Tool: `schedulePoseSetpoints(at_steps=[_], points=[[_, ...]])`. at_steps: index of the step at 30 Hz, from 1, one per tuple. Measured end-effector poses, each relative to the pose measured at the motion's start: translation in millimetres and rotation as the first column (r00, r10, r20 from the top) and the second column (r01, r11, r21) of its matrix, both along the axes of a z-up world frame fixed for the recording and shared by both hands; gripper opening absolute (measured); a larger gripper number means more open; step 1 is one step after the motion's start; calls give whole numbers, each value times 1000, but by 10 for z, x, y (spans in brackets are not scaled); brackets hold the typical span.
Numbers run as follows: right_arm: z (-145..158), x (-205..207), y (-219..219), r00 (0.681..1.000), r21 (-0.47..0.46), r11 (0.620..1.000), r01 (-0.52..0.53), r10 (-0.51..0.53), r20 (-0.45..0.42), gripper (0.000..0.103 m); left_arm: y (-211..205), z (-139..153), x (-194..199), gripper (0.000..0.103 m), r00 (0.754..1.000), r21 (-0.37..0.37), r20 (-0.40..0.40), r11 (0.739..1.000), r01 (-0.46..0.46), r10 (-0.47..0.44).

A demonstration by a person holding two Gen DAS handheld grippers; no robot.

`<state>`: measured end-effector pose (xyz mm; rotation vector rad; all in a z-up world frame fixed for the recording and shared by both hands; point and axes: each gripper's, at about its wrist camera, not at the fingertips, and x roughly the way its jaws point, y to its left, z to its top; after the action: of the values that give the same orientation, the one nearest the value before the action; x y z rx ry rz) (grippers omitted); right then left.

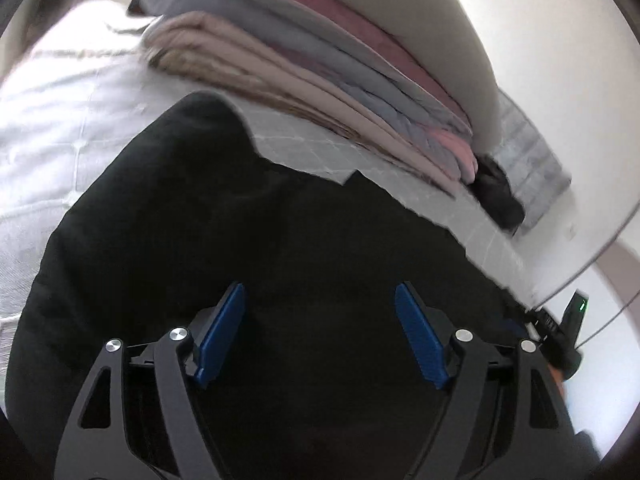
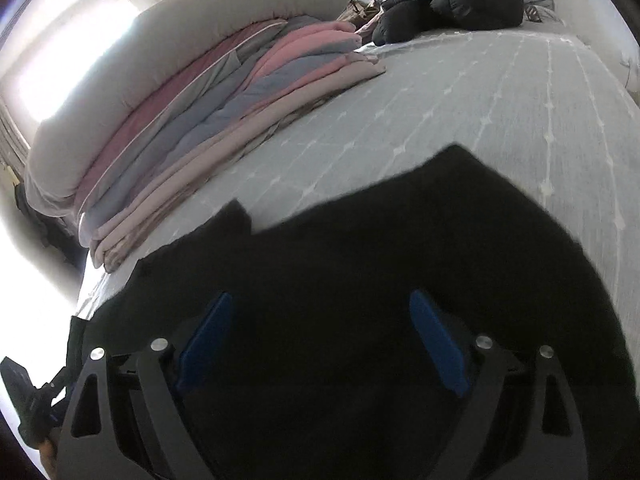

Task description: Fold large clothes

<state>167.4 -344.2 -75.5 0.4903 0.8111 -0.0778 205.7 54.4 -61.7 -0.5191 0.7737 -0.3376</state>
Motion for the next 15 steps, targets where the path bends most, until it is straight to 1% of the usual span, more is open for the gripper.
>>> schedulePoseSetpoints(at_steps=[1, 2, 3, 4, 6, 8, 9, 12, 13, 15], points=[[39, -2, -32, 1000, -18, 1000, -1, 1, 7, 87, 13, 8, -15, 74, 1000, 0, 4, 1000, 1, -1], [65, -28, -59, 1000, -30, 1000, 8, -7, 14, 87, 2, 15, -40, 74, 1000, 18, 9, 1000, 11, -11], [98, -116, -157, 999, -38, 999, 31, -30, 33, 87, -5, 16, -66, 74, 1000, 31, 13, 999, 18, -18], [110, -230, -298, 996, -37, 996, 77, -76, 38, 87, -3, 11, -78, 74, 1000, 34, 15, 999, 19, -19], [156, -469, -549, 987, 25, 988, 153, -154, 41, 87, 10, 25, -88, 74, 1000, 41, 12, 999, 10, -11], [248, -682, -702, 971, 38, 971, 234, -235, 33, 87, 37, 76, -141, 74, 1000, 57, 2, 998, -11, 11], [332, -813, -721, 968, 43, 968, 246, -248, 42, 87, 46, 111, -172, 74, 1000, 58, 0, 998, -14, 14], [535, -1192, -610, 971, 86, 974, 212, -219, 94, 87, 38, 308, -408, 75, 1000, 72, 25, 997, 17, -19], [570, -1337, -535, 970, 120, 972, 200, -214, 116, 87, 15, 369, -481, 76, 999, 88, 38, 996, 28, -32], [581, -1589, -365, 972, 210, 964, 162, -193, 132, 88, -49, 490, -678, 84, 996, 144, 73, 988, 49, -59]])
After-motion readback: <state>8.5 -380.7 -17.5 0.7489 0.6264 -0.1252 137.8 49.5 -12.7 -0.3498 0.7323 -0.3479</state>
